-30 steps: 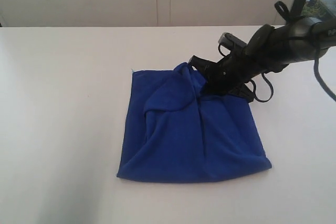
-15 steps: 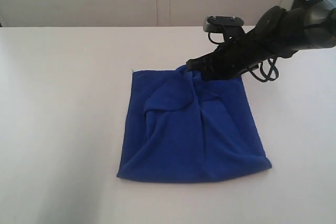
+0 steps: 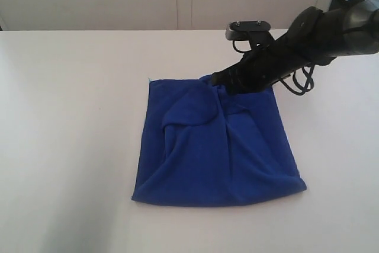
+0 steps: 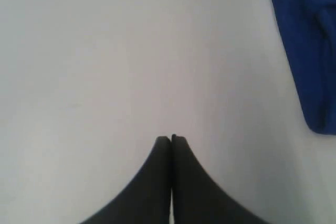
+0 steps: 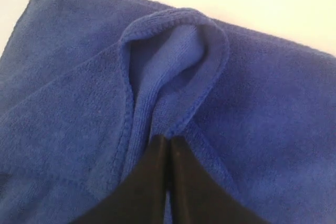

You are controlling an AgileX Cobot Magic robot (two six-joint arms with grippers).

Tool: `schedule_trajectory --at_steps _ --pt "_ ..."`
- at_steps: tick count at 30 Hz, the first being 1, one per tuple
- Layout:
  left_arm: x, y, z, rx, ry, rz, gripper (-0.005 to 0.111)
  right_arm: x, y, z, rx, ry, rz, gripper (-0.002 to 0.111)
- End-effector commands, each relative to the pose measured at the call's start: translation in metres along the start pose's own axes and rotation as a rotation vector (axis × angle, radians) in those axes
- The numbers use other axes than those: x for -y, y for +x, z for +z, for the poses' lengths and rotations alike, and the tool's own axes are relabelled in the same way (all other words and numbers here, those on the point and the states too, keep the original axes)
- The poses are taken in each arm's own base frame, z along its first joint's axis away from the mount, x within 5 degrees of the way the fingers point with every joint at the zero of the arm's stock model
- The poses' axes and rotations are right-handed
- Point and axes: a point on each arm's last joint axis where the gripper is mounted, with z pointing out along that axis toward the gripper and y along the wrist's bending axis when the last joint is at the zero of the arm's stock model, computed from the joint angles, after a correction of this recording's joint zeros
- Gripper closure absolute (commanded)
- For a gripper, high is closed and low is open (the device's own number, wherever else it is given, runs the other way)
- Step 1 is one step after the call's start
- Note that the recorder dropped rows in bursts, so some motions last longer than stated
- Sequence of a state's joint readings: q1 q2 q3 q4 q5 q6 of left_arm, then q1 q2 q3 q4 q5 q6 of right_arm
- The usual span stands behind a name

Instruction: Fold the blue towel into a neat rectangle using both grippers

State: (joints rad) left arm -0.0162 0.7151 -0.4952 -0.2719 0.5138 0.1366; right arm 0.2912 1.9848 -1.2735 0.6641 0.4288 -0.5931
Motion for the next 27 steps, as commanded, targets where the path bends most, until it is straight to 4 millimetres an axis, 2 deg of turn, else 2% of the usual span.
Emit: schedule_trajectory --at_steps 1,4,9,13,19,22,27 --pt "0.000 0.002 0.000 -0.002 0.006 -0.017 0.107 -0.004 0.003 -0.002 -0.037 -0.023 -0.013 0.108" --pt "0.001 0.002 0.000 0.000 0.007 -0.019 0.107 -0.002 0.005 -0.003 -0.058 -0.033 0.071 0.108" --pt "0.001 -0.006 -0.001 0.086 0.010 -0.029 0.107 0.013 -0.003 -0.011 -0.064 -0.043 0.152 0.108" --pt "0.008 -0.010 0.005 0.086 0.101 0.063 0.107 0.020 -0.010 -0.015 -0.036 -0.056 0.211 0.108" --pt "0.018 -0.021 0.028 0.102 0.280 0.171 0.107 0.021 -0.015 -0.008 -0.037 -0.087 0.253 0.108" --pt "0.017 -0.028 0.042 0.101 0.292 0.245 0.107 0.021 -0.013 -0.003 -0.047 -0.111 0.291 0.108" --pt "0.029 -0.061 0.064 0.089 0.298 0.336 0.107 0.020 -0.010 -0.001 -0.066 -0.119 0.292 0.108"
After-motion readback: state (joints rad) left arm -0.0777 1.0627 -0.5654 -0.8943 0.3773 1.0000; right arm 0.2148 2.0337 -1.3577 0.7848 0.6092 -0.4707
